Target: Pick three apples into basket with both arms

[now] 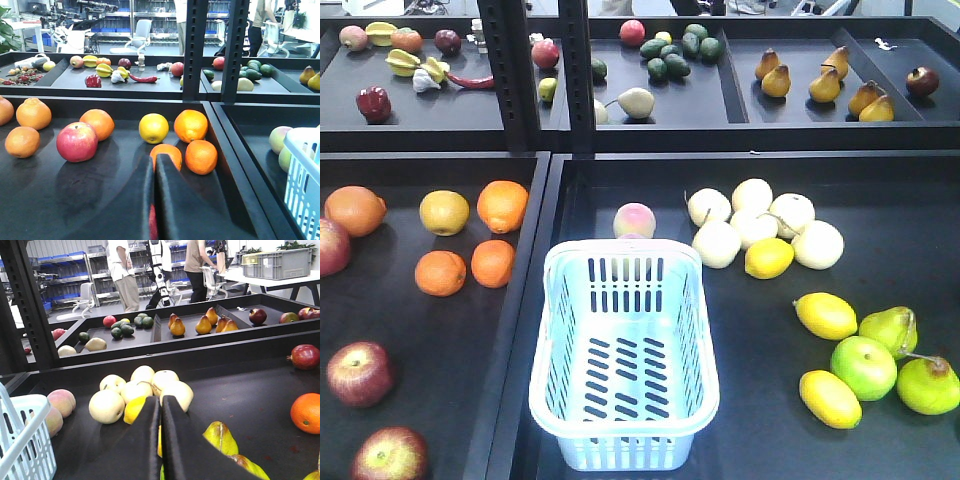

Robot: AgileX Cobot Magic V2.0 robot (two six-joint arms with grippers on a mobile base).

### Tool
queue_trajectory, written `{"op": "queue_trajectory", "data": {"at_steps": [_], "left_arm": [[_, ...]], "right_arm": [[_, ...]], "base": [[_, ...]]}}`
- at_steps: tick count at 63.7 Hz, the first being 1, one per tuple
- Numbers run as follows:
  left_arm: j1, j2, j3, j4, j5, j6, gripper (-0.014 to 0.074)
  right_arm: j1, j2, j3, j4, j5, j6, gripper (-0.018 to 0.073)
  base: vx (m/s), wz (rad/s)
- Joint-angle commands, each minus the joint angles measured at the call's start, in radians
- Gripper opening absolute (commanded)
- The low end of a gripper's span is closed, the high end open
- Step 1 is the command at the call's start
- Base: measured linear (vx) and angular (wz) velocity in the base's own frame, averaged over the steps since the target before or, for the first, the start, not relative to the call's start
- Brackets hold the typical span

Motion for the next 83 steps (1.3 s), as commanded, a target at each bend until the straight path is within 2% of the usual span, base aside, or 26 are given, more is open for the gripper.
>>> {"op": "queue_trajectory", "data": {"at_steps": [1, 78, 83], "left_arm": [[0.0, -0.013, -0.025, -0.001, -0.066, -0.002, -0.0006], [0.0, -0.013, -0.025, -0.001, -0.068, -0.002, -0.0006], [0.0, -0.013, -0.025, -0.002, -0.073, -0.02, -0.0006]], "right_arm": [[-0.005, -0.011, 0.014, -0.008, -0.076, -0.007, -0.0004], [-0.005, -0.011, 0.014, -0.008, -0.076, -0.007, -0.0004], [-0.005, -0.011, 0.014, -0.008, -0.076, -0.007, -0.0004]], "base": [[0.0, 0.0], [0.0, 0.0], [0.0, 0.0]]}}
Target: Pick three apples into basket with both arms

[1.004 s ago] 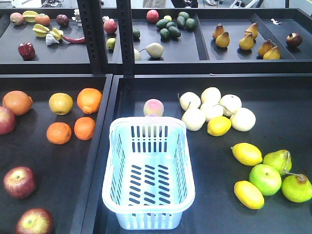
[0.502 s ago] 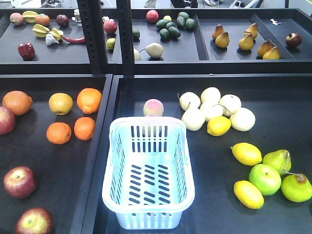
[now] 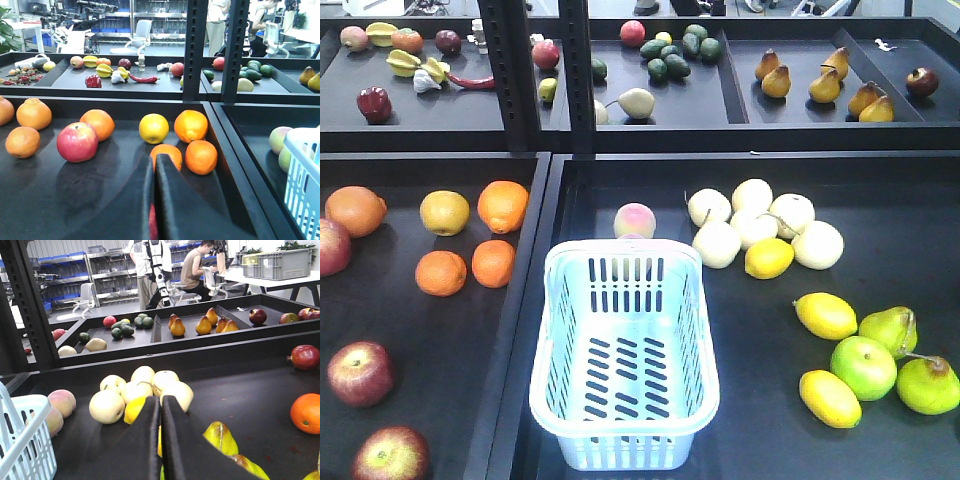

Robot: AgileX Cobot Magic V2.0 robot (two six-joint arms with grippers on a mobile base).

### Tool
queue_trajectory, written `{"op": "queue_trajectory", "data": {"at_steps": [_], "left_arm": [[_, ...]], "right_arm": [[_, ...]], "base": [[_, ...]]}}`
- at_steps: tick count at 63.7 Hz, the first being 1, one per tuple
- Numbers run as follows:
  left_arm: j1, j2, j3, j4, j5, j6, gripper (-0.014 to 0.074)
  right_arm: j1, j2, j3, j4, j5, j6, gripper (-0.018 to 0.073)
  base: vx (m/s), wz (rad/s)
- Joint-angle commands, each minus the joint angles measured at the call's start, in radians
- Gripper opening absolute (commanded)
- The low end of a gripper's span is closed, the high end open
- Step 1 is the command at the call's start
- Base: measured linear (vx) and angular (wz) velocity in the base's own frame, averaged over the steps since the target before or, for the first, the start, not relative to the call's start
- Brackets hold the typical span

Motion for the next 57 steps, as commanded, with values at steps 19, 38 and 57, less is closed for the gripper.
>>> {"op": "queue_trajectory", "data": {"at_steps": [19, 38, 57], "left_arm": [[0.0, -0.013, -0.025, -0.289, -0.075, -0.406, -0.0006], [0.0, -0.013, -0.033, -0.392, -0.145, -0.419, -0.0006], [0.0, -0.013, -0.077, -0.946, -0.141, -0.625, -0.0006]], "right_arm": [[-0.005, -0.011, 0.014, -0.008, -0.076, -0.007, -0.0004], [-0.005, -0.011, 0.014, -0.008, -0.076, -0.007, -0.0004], [-0.005, -0.011, 0.014, -0.008, -0.076, -0.007, -0.0004]], "base": [[0.0, 0.0], [0.0, 0.0], [0.0, 0.0]]}}
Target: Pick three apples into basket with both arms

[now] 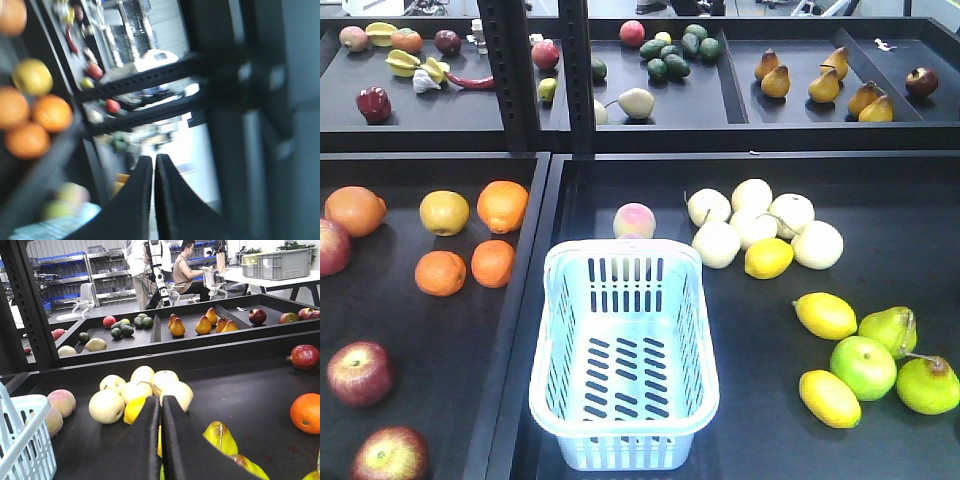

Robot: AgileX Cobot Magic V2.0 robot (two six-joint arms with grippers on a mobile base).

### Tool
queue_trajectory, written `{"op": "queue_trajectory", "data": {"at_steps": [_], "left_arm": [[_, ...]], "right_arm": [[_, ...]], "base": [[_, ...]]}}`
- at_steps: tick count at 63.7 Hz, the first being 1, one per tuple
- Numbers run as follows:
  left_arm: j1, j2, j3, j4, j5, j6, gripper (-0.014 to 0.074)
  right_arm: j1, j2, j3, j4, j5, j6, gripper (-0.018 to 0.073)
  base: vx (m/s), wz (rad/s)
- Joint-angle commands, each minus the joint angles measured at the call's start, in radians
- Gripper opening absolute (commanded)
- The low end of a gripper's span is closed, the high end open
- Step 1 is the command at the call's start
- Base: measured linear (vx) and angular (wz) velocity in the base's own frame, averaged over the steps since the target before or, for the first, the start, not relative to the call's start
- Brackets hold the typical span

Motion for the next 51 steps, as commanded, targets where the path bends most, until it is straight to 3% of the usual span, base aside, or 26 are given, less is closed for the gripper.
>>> {"op": "queue_trajectory", "data": {"at_steps": [1, 4, 8, 18, 22, 32, 42, 48, 51], "left_arm": [[0.0, -0.013, -0.077, -0.106, -0.023, -0.02, -0.0006], [0.0, -0.013, -0.13, -0.102, 0.016, 0.004, -0.0006], [0.0, -0.012, -0.209, -0.085, 0.043, 0.104, -0.0006], [0.0, 0.033, -0.397, -0.079, 0.08, 0.504, -0.0006], [0.0, 0.079, -0.468, -0.079, 0.135, 0.611, -0.0006], [0.0, 0.22, -0.586, -0.111, 0.292, 0.775, -0.0006], [0.0, 0.372, -0.681, -0.225, 0.405, 1.026, -0.0006], [0.0, 0.462, -0.733, -0.319, 0.468, 1.231, -0.0006], [0.0, 0.511, -0.76, -0.383, 0.5, 1.374, -0.0006]], "right_arm": [[-0.005, -0.011, 0.014, -0.008, -0.076, -0.007, -0.0004], [-0.005, -0.011, 0.014, -0.008, -0.076, -0.007, -0.0004], [-0.005, -0.011, 0.014, -0.008, -0.076, -0.007, -0.0004], [-0.005, -0.011, 0.014, -0.008, -0.076, -0.007, -0.0004], [-0.005, -0.011, 0.014, -0.008, -0.076, -0.007, -0.0004], [-0.005, -0.011, 0.014, -0.008, -0.076, -0.007, -0.0004], [-0.005, -0.011, 0.014, -0.008, -0.076, -0.007, -0.0004], [-0.005, -0.011, 0.014, -0.008, -0.076, -0.007, -0.0004], [-0.005, -0.011, 0.014, -0.008, -0.076, -0.007, -0.0004]], "base": [[0.0, 0.0], [0.0, 0.0], [0.0, 0.0], [0.0, 0.0], [0.0, 0.0], [0.0, 0.0], [0.0, 0.0], [0.0, 0.0], [0.0, 0.0]]}}
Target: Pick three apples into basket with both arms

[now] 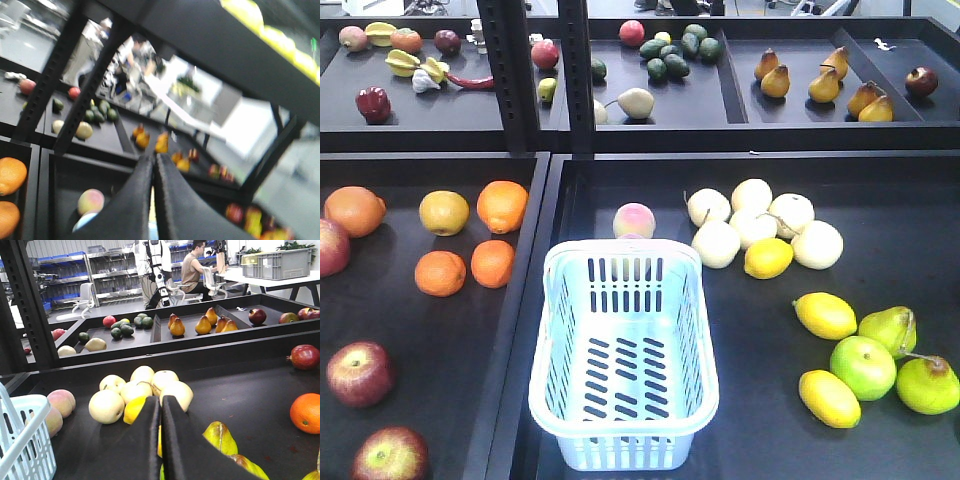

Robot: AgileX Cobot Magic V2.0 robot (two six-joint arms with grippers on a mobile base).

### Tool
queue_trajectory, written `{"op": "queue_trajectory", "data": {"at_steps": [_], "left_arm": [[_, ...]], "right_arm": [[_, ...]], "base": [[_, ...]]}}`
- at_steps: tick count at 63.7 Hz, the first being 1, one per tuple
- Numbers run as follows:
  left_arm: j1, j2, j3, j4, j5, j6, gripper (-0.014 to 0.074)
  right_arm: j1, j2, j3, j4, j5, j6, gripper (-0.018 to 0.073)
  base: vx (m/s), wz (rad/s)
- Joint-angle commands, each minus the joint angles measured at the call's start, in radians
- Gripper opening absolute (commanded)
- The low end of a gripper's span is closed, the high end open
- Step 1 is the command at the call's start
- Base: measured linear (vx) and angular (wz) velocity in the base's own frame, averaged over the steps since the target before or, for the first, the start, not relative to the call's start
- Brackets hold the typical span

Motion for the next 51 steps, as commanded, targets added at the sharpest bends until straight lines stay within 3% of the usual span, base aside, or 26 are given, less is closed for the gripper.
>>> {"op": "queue_trajectory", "data": {"at_steps": [1, 6, 13, 20, 25, 36, 43, 51], "left_arm": [[0.0, 0.105, -0.075, -0.145, 0.032, 0.254, -0.0006], [0.0, 0.197, -0.124, -0.222, 0.08, 0.419, -0.0006], [0.0, 0.319, -0.197, -0.281, 0.158, 0.549, 0.0001], [0.0, 0.449, -0.276, -0.28, 0.241, 0.619, 0.0051], [0.0, 0.552, -0.336, -0.28, 0.3, 0.66, 0.0134], [-0.009, 0.722, -0.464, -0.281, 0.382, 0.712, 0.0425], [-0.074, 0.82, -0.559, -0.259, 0.39, 0.741, 0.0566], [-0.186, 0.926, -0.652, -0.221, 0.385, 0.806, 0.061]], "right_arm": [[-0.005, -0.011, 0.014, -0.008, -0.076, -0.007, -0.0004], [-0.005, -0.011, 0.014, -0.008, -0.076, -0.007, -0.0004], [-0.005, -0.011, 0.014, -0.008, -0.076, -0.007, -0.0004], [-0.005, -0.011, 0.014, -0.008, -0.076, -0.007, -0.0004], [-0.005, -0.011, 0.014, -0.008, -0.076, -0.007, -0.0004], [-0.005, -0.011, 0.014, -0.008, -0.076, -0.007, -0.0004], [-0.005, -0.011, 0.014, -0.008, -0.076, -0.007, -0.0004], [-0.005, -0.011, 0.014, -0.008, -0.076, -0.007, -0.0004]], "base": [[0.0, 0.0], [0.0, 0.0], [0.0, 0.0], [0.0, 0.0], [0.0, 0.0], [0.0, 0.0], [0.0, 0.0], [0.0, 0.0]]}}
